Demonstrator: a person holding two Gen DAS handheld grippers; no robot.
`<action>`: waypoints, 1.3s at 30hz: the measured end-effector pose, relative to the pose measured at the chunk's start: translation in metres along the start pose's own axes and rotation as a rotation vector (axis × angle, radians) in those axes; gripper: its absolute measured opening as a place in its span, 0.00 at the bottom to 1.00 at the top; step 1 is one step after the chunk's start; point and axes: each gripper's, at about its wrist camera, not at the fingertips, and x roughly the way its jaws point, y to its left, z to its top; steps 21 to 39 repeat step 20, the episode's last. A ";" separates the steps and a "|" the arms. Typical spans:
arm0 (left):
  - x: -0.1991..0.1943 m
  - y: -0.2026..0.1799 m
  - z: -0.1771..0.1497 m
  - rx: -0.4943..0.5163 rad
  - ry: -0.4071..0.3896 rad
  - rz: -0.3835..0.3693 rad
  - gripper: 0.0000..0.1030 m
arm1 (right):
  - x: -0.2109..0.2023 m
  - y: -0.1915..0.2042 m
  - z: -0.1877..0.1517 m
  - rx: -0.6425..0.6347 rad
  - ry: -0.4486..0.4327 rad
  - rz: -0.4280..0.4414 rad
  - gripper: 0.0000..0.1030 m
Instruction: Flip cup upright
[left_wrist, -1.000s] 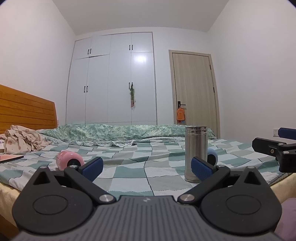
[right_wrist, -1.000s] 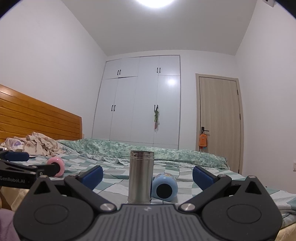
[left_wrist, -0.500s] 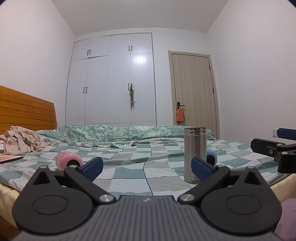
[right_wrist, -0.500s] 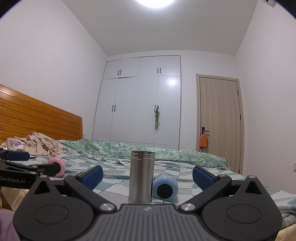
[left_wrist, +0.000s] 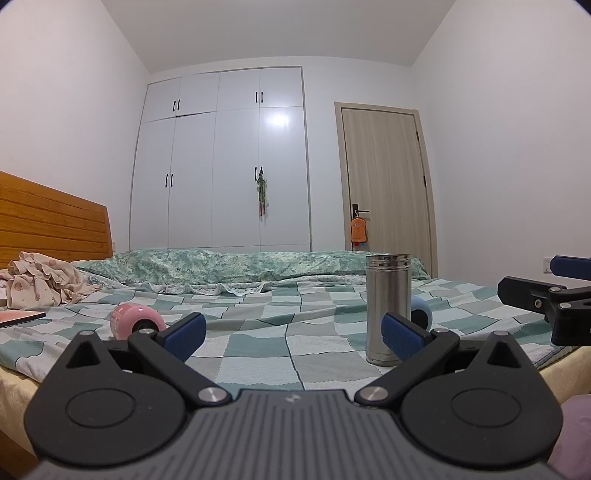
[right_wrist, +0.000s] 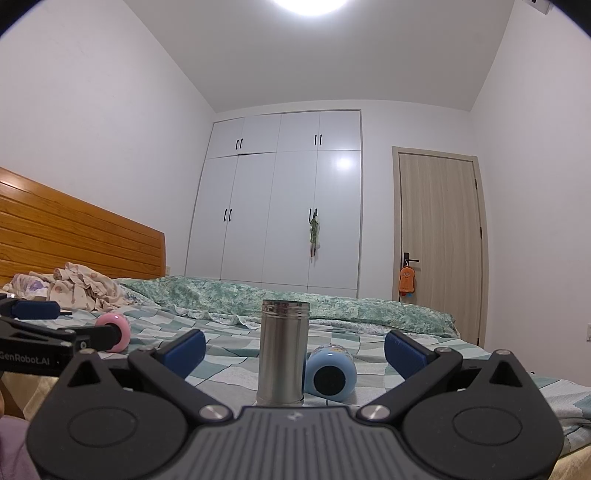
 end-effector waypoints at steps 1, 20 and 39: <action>0.000 0.000 0.000 0.000 -0.001 0.001 1.00 | 0.000 0.000 0.000 0.000 0.000 0.000 1.00; 0.000 0.001 0.001 -0.004 -0.007 0.003 1.00 | 0.000 0.000 0.000 -0.001 0.000 0.000 1.00; 0.000 0.001 0.001 -0.004 -0.007 0.003 1.00 | 0.000 0.000 0.000 -0.001 0.000 0.000 1.00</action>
